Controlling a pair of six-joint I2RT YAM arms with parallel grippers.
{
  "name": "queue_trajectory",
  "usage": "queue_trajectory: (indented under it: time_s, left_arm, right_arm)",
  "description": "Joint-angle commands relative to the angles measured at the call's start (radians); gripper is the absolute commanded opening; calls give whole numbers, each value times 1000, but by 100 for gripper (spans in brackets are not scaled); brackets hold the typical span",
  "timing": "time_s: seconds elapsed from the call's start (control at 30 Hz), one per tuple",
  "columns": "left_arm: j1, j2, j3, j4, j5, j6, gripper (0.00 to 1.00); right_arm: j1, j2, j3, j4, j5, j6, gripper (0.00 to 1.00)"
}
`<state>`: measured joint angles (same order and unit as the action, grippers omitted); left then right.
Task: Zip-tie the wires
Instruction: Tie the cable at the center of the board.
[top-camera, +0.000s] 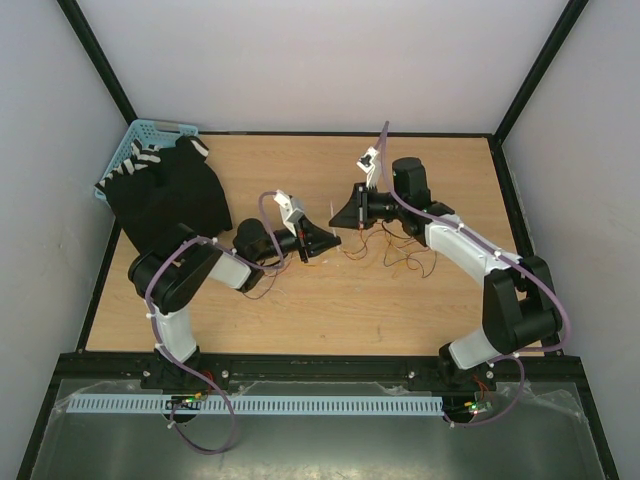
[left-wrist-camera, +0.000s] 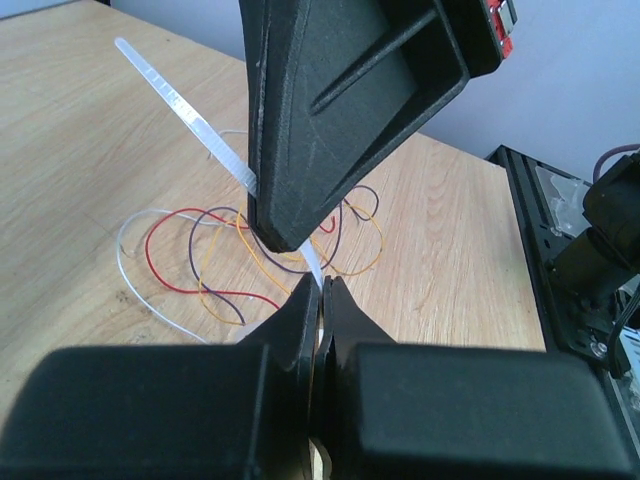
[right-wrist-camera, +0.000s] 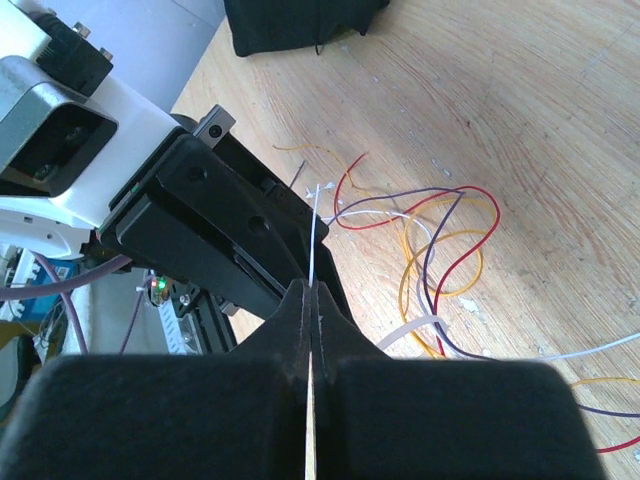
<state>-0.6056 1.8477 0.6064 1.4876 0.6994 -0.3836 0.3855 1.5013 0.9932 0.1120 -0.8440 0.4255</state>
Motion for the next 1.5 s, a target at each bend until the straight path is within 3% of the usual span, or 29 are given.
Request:
queue_trajectory:
  time_s: [0.0, 1.47]
  left_arm:
    - [-10, 17, -10, -7, 40, 15, 0]
    - [13, 56, -45, -7, 42, 62, 0]
  right_arm:
    - [-6, -23, 94, 39, 5, 4, 0]
    - [-36, 5, 367, -74, 0, -11, 0]
